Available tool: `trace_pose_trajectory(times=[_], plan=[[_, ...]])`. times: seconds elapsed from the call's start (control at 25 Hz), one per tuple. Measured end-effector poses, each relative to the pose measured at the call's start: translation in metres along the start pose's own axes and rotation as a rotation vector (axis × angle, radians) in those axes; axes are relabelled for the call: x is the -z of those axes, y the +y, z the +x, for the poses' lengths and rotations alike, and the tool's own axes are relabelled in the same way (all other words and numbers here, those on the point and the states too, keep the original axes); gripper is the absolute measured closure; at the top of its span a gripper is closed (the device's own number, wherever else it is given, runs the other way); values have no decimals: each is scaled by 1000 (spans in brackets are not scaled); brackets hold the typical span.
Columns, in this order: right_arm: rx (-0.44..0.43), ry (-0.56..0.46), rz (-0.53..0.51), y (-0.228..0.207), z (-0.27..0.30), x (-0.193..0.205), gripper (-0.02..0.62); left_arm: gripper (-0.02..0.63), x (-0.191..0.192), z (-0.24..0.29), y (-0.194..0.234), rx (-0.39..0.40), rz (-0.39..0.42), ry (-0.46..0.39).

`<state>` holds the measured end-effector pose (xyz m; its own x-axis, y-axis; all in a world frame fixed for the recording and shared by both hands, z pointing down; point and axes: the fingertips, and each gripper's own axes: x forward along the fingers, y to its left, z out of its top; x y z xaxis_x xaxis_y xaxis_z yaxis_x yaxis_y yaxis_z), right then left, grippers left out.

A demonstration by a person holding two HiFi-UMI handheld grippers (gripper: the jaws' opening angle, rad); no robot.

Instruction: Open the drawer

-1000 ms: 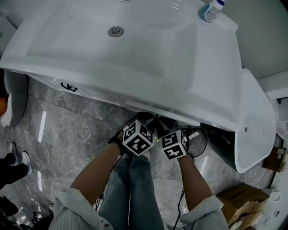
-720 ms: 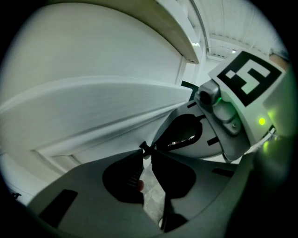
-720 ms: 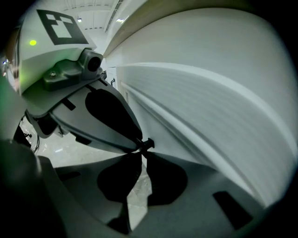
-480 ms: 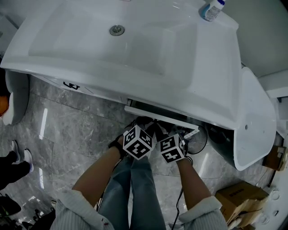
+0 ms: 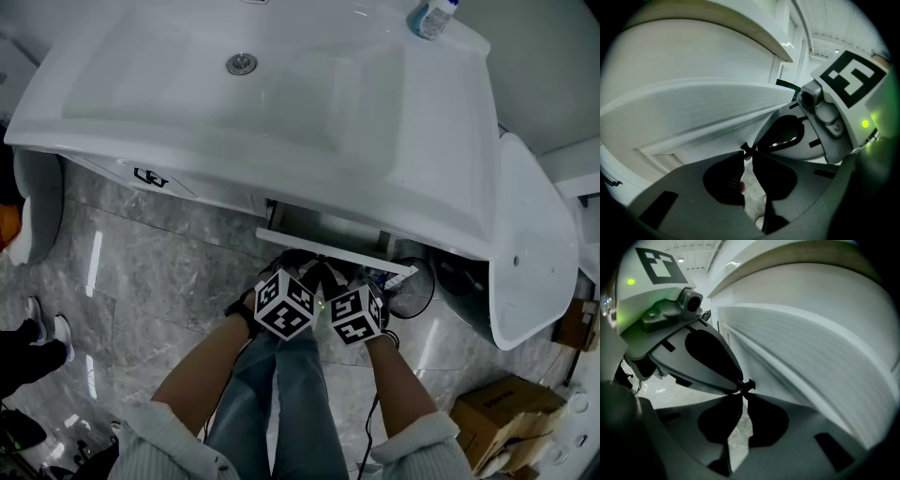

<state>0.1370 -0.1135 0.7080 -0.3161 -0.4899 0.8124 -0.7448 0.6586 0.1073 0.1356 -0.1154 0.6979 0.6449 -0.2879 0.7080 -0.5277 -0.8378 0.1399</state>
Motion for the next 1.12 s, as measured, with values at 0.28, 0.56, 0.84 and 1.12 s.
trace_pose_trajectory(times=[0.28,0.56,0.84,1.12], plan=[[5,2,10,9,-4,4,558,554,7,-5,-7,0,1,4],[7,4,16,19,-7,10,558,554,15,-9,-14,-1,-3,2],[12,9,26,31,-10,17,558,555,26,-13,-23,0,-9,5],[20,8,38,37,-11,22,558,555,32,-15,-28,-4,-10,8]])
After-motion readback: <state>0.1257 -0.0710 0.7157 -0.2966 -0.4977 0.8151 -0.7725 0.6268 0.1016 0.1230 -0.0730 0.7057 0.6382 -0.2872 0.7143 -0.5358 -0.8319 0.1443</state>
